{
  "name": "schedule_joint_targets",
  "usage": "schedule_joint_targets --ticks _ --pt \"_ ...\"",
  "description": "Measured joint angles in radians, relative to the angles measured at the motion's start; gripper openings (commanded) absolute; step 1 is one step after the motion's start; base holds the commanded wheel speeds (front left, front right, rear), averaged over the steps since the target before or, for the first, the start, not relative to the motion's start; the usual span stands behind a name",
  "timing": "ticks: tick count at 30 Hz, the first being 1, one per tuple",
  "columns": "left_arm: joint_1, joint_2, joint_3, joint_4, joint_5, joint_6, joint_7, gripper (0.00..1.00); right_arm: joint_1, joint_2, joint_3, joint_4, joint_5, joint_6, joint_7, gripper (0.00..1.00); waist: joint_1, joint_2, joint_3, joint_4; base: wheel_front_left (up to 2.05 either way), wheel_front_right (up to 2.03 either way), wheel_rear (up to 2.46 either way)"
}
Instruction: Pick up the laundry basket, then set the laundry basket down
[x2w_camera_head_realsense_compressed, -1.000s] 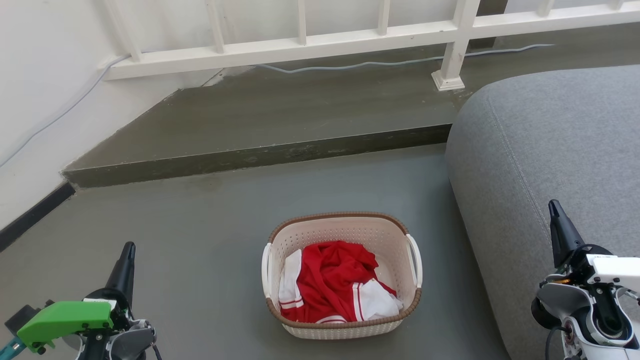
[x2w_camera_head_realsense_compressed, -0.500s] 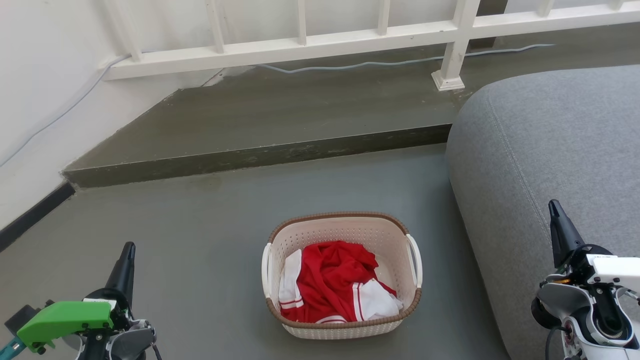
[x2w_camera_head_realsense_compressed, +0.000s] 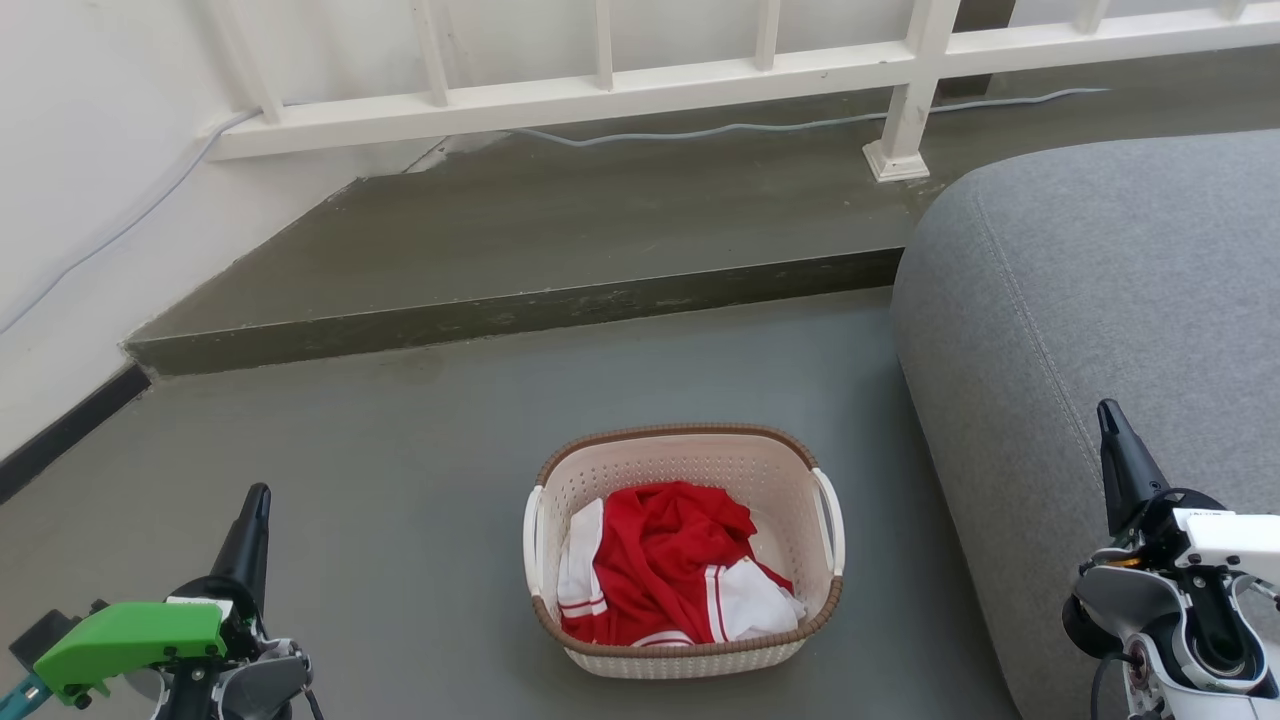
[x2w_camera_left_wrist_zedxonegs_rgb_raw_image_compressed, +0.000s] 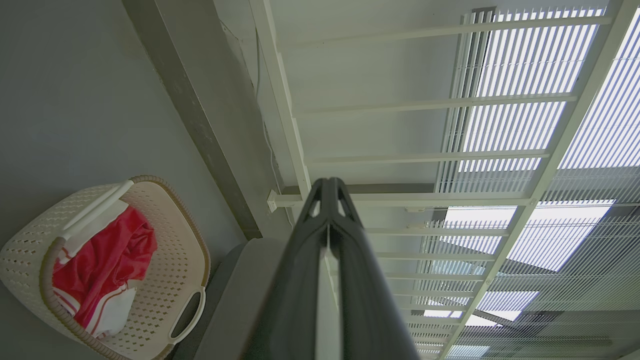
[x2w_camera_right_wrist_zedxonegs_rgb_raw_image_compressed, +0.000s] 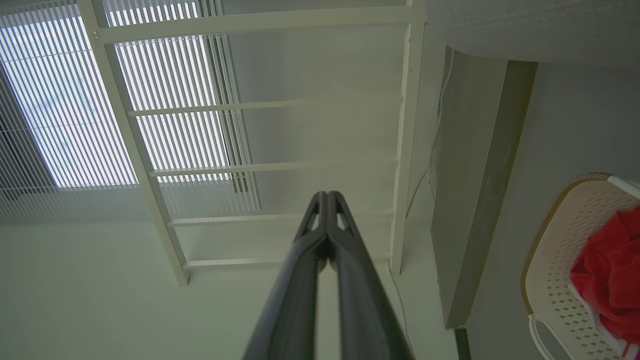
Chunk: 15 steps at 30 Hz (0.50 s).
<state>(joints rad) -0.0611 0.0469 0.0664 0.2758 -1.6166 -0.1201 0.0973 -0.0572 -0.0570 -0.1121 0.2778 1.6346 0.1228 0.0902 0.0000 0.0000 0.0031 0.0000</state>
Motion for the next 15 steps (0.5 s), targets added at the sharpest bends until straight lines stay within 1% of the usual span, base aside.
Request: schedule_joint_targets --ticks 15 --pt "0.0 0.0 0.0 0.0 0.0 0.0 0.0 0.0 0.0 0.0 -0.001 0.0 0.0 0.0 0.0 0.0 0.0 0.0 0.0 0.0 0.0 0.0 0.0"
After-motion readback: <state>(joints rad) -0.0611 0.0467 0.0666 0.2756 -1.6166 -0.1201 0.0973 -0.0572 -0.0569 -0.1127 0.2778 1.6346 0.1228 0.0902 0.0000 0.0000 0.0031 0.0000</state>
